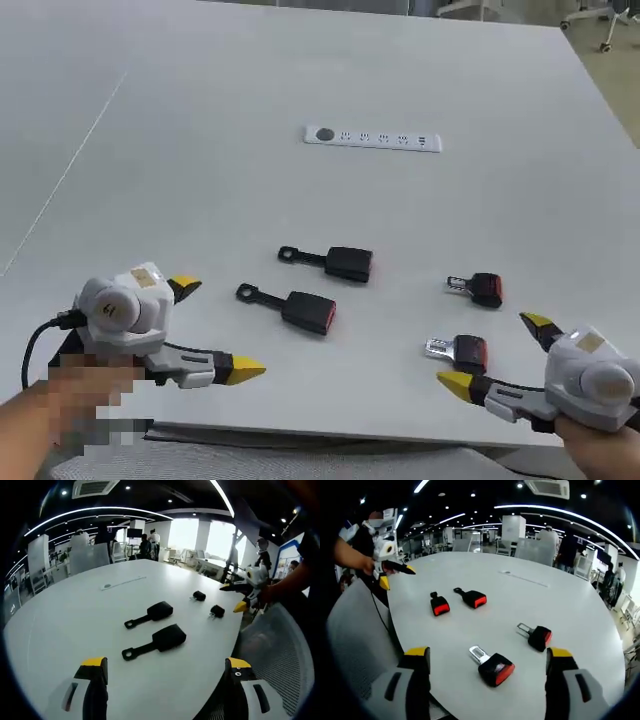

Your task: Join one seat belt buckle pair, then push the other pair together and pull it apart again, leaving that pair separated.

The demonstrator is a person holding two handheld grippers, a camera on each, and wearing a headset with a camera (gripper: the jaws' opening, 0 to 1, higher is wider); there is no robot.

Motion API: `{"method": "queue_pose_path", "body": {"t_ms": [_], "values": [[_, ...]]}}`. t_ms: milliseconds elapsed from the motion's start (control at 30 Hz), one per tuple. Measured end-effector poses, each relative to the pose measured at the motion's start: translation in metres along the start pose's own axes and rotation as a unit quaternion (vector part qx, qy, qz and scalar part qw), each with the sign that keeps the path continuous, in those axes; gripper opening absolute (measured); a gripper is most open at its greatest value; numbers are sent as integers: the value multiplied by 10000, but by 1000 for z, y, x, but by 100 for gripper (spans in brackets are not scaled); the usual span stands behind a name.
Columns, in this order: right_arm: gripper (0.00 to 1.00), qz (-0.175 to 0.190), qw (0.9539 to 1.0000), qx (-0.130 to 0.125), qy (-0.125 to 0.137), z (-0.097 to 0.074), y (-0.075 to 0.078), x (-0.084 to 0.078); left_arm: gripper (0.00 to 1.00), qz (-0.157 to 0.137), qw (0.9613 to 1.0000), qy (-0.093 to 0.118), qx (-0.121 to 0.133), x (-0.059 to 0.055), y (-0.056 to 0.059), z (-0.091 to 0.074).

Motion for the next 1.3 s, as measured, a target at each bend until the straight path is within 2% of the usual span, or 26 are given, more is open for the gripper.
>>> {"method": "queue_pose_path", "body": {"t_ms": [1300], "values": [[96,41,10000,36,-28,-3,0,-4,99,48,10000,-19,-4,0,2,1]]}}
Point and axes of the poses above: the centre of the closed fingertips' face, and the gripper's own axes: z roughly forward along the fingers, y roughly to its right, x roughly out of its top, the point moved 4 cm from there along -z, roughly backward along the fingers, and after that the axes turned 5 degrees about z, right-handed, at the moved point
